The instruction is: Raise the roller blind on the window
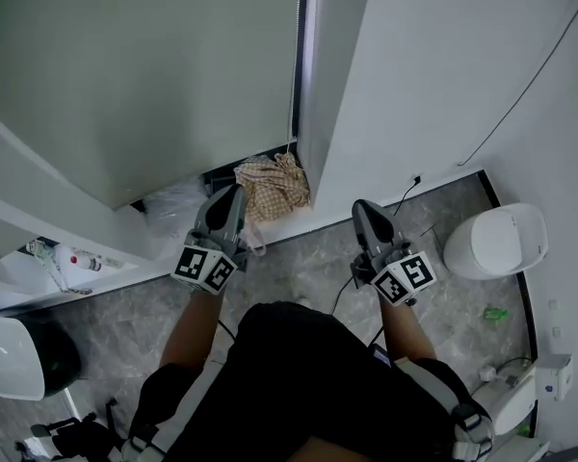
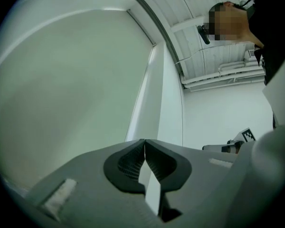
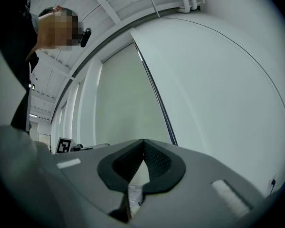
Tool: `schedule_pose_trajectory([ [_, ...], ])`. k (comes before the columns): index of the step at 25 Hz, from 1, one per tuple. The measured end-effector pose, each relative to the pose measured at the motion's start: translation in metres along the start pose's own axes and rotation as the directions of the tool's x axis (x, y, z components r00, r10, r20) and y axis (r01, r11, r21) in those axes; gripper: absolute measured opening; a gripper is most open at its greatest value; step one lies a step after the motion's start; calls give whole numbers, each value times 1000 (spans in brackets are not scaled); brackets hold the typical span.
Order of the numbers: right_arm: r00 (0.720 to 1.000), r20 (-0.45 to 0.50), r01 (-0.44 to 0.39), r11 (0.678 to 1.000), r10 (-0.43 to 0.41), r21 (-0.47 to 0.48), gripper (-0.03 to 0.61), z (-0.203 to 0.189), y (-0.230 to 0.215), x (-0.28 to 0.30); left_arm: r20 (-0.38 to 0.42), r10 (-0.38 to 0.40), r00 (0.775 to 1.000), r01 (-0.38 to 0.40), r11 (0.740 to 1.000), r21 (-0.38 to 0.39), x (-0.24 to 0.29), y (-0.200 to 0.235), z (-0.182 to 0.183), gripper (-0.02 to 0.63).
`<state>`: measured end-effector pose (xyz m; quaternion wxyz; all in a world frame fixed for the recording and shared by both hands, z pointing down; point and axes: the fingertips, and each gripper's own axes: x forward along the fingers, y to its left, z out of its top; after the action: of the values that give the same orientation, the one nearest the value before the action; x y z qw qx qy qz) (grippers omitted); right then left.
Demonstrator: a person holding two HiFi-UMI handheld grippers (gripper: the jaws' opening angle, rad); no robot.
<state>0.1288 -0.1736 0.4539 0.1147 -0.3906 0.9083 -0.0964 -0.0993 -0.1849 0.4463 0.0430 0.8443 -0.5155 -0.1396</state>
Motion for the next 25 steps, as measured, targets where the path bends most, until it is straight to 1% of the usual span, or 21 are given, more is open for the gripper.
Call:
schedule_pose_trajectory([
  [2,1000,8,16,1000,-16,9,-2,2,-10,2,-7,-35,999,35,999,7,21,-1,2,3],
  [4,999,15,36,999,-36,12,-2,2,-18,5,-12,-75,997,75,997,13,41,1,0,21],
  [7,997,20,78,997,-78,1,-2,4,-29,13,-16,-146,989,146,989,16,72,3,-5,23],
  [9,994,28,106,994,-106,-12,-2,8,-37,22,-21,-196,980,196,980,9,95,4,-4,37],
  [12,989,45,141,990,-139,-26,-2,15,-42,32,-24,-255,967,255,967,-19,126,8,-3,40],
  [13,987,51,152,988,-151,-29,-2,17,-44,33,-26,-277,961,276,961,-25,136,9,-3,42],
  [14,985,58,163,986,-161,-31,-2,19,-46,35,-30,-299,954,298,954,-28,145,9,-4,61],
  [17,978,75,198,979,-195,-38,-2,20,-48,37,-40,-355,934,354,935,-27,174,8,-3,74],
  [21,964,96,251,967,-246,-38,-2,20,-49,31,-37,-398,917,398,917,-8,212,10,3,78],
  [23,955,120,273,962,-270,-14,-2,22,-48,28,-35,-413,910,413,911,6,232,13,7,91],
  [25,945,148,293,956,-291,10,-2,27,-46,25,-28,-416,909,416,909,6,250,17,10,108],
])
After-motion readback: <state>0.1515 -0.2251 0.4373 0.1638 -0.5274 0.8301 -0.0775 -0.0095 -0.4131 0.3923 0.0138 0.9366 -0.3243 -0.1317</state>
